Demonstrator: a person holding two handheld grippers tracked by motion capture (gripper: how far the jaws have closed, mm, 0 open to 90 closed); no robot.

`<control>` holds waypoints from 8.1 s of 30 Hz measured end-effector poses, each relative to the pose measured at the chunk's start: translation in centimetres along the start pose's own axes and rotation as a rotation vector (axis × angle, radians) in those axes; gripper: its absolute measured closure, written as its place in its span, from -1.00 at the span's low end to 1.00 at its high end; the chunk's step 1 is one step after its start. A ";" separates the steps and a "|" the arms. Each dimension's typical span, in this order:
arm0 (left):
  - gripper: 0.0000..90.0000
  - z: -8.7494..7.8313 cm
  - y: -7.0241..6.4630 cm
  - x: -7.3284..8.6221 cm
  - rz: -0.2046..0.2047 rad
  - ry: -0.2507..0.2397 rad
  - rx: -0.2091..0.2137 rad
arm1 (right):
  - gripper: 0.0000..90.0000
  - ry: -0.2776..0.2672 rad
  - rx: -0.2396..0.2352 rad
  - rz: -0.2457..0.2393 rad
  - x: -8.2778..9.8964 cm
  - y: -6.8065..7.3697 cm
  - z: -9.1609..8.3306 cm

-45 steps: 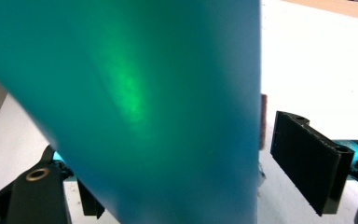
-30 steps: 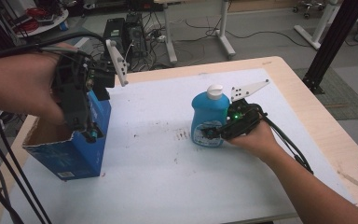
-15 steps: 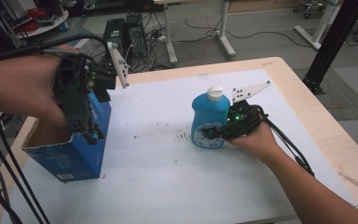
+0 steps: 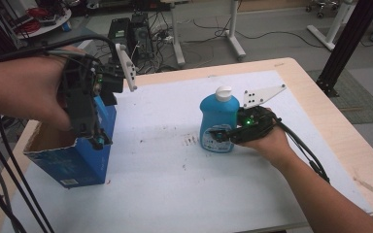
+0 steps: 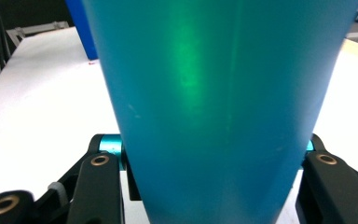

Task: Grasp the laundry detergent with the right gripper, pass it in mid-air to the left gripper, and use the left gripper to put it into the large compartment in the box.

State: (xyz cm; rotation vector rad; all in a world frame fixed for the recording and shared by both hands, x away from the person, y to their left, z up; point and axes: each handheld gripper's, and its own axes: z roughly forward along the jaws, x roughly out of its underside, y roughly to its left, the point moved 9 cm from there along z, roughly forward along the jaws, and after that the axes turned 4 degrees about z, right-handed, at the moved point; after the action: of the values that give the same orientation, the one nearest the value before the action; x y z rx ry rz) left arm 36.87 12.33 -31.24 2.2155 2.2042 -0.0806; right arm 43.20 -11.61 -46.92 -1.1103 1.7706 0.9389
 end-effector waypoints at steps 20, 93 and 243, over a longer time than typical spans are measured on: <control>-0.95 -0.2 -0.1 -2.3 0.033 -0.039 -0.012 | 0.02 0.030 -0.067 -0.034 -3.1 4.0 -1.7; -0.92 1.8 -2.8 -7.7 0.071 -0.060 0.029 | 0.02 0.046 -0.302 -0.125 -7.9 14.4 6.7; -0.13 -4.8 6.0 12.8 -1.137 0.013 -0.059 | -0.98 0.423 -0.019 -0.262 -8.0 7.2 -5.5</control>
State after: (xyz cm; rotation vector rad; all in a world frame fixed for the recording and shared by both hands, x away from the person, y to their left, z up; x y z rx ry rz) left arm 43.09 25.28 -27.23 0.6789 3.0507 -0.0059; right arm 37.30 -11.64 -36.42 -1.5983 1.8819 0.5915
